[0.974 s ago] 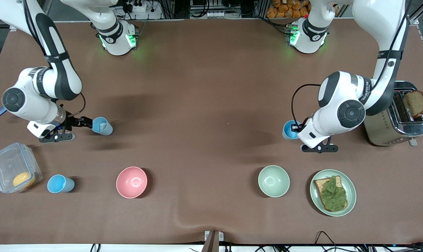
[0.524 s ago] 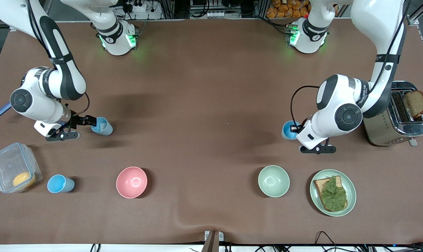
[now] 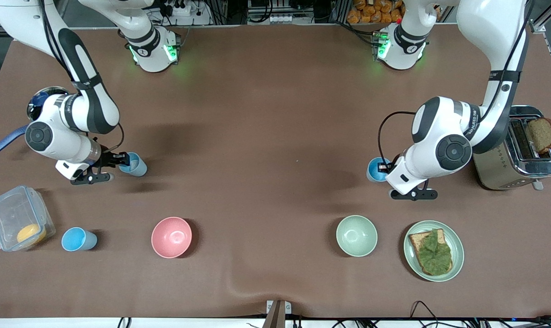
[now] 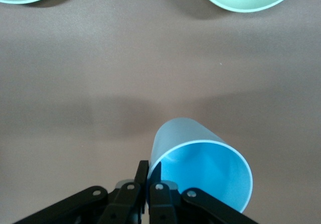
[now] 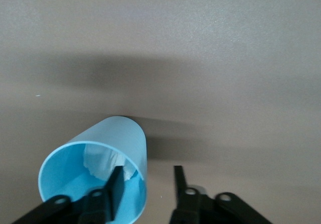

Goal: Stack blue cups with both arms
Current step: 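Close the right gripper on the blue cup and lift it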

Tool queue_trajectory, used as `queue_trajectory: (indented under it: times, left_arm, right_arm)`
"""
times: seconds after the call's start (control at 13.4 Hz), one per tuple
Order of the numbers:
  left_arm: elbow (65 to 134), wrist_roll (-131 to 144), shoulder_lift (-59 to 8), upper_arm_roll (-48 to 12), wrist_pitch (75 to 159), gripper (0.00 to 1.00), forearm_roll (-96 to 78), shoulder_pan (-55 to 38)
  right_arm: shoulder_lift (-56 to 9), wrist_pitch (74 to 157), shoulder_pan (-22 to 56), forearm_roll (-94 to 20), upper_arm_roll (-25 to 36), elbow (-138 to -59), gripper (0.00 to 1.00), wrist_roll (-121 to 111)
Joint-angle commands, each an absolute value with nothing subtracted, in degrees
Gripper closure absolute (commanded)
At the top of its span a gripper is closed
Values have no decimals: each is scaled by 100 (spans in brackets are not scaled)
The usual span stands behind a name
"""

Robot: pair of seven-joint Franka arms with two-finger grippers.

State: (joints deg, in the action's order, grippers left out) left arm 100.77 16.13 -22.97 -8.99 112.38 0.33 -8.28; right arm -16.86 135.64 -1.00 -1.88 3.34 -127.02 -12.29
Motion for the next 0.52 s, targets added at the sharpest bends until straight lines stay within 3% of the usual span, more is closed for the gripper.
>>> queue_trajectory:
  times: [0.0,0.22,0.45]
  left_arm:
    - [9984,1802,-2303,-888,11232,100,18,-958]
    - [9976,1846,-2294,-896,11232,100,35,-958]
    - [9914,1837,-2294,-888,11232,100,44,-949]
  right_arm:
    - [-1696,13535,0,-316,343,-12595,100,-1239]
    - [-1670,13422,0,-325,334,-12472,100,-1222]
    - [-1591,12571,96,-640,282,-11902,100,-1257]
